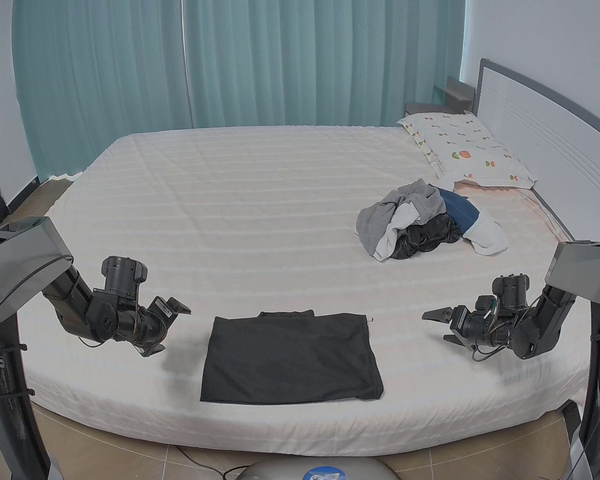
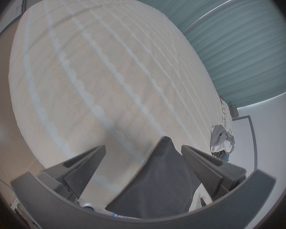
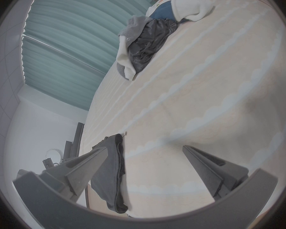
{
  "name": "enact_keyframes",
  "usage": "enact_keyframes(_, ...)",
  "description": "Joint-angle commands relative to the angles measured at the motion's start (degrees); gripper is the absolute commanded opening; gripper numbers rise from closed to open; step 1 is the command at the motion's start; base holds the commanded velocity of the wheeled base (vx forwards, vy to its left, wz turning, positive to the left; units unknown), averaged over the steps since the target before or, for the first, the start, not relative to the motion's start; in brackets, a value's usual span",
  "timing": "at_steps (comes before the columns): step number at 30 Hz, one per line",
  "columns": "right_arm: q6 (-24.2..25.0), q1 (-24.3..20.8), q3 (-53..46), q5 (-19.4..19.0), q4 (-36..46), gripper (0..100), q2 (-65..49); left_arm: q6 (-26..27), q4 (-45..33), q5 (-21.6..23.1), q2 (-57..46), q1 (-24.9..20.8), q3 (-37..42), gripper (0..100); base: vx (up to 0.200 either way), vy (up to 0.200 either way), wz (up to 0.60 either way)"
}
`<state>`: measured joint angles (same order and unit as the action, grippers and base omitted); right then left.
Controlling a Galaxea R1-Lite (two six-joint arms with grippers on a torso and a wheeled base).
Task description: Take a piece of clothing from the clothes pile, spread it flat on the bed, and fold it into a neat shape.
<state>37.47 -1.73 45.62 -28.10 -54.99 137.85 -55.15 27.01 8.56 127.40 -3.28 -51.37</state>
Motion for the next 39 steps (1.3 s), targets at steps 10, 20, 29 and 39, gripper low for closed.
enact_keyframes(10, -0.03, -0.03, 0.00, -0.03, -0.03, 100, 0.31, 6.90, 2.34, -3.20, 2.94, -6.13, 1.80, 100, 0.000, 0.000, 0.00)
enact_keyframes(20, -0.03, -0.38, -0.09, -0.03, -0.03, 100, 0.31, 17.36, 22.91, -6.71, 8.56, -8.59, 11.38, 100, 0.000, 0.000, 0.00)
enact_keyframes(29, -0.12, -0.38, -0.18, -0.03, -0.12, 100, 0.31, 22.63, 36.18, -5.48, 13.05, -9.55, 13.84, 100, 0.000, 0.000, 0.00)
enact_keyframes(39, 0.06, -0.47, -0.53, -0.03, -2.23, 100, 0.93, 21.58, 37.06, -3.99, 13.22, -9.82, 13.93, 100, 0.000, 0.000, 0.00)
